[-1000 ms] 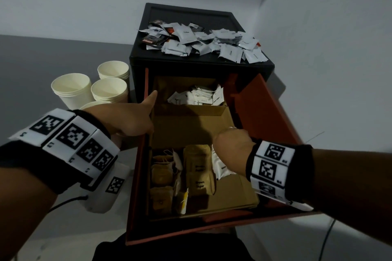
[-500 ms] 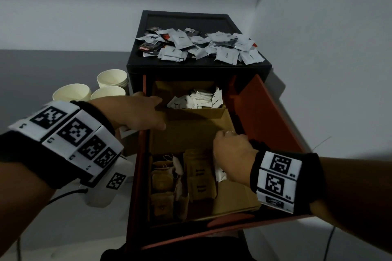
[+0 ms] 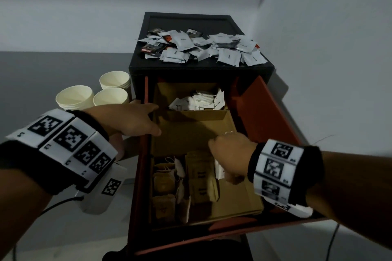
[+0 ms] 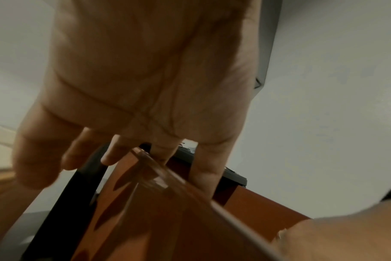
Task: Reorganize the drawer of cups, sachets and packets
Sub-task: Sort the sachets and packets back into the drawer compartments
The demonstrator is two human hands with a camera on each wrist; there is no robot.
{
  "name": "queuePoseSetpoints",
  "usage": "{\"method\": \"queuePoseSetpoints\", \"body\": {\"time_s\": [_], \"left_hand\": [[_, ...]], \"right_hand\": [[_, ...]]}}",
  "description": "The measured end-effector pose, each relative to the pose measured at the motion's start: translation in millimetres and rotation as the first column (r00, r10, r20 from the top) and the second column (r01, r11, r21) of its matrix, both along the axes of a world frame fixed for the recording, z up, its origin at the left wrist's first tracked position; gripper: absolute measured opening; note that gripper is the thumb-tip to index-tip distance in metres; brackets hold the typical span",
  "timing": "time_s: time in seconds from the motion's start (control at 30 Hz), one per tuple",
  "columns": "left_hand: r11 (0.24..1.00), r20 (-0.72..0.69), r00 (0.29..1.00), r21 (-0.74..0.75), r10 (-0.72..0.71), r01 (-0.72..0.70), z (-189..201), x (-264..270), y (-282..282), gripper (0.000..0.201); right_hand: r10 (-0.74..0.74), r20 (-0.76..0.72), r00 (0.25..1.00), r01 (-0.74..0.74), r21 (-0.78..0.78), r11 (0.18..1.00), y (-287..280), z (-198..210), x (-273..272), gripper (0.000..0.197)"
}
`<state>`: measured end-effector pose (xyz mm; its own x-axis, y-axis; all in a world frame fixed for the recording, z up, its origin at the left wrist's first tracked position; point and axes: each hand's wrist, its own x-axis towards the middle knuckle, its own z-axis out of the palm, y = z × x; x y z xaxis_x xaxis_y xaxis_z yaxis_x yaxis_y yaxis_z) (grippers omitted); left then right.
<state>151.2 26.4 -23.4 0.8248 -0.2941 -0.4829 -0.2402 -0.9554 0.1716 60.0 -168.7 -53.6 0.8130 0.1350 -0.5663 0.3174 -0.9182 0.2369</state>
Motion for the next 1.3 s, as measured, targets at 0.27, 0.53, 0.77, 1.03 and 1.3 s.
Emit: {"method": "queuePoseSetpoints", "body": {"time_s": [0.27, 0.53, 0.77, 1.03, 1.3], "left_hand": [[0.958, 0.036, 0.996, -0.277, 0.085, -0.072, -2, -2, -4, 0.087], [0.923, 0.024, 0.993, -0.372, 0.114, -0.097, -17, -3, -2, 0.083], [0.880, 0.072, 0.990, -0.470, 0.121, -0.073, -32, -5, -1, 0.087], [0.847, 0.063, 0.987, -0.524, 0.146, -0.092, -34, -7, -3, 0.084], [0.817, 0.037, 0.985, -0.565, 0.168, -0.118, -32, -11, -3, 0.082]], "right_hand": [[-0.149, 0.226, 0.963, 0.084, 0.273, 0.958, -25, 32, 81, 0.056], [-0.352, 0.295, 0.888, 0.302, 0.204, 0.931, -43, 5, 128, 0.044], [-0.508, 0.246, 0.826, 0.366, 0.451, 0.814, -59, -8, 150, 0.036], [-0.475, 0.195, 0.858, 0.299, 0.562, 0.771, -57, -11, 159, 0.029], [-0.375, 0.417, 0.828, 0.205, 0.398, 0.894, -44, -10, 155, 0.028]]}}
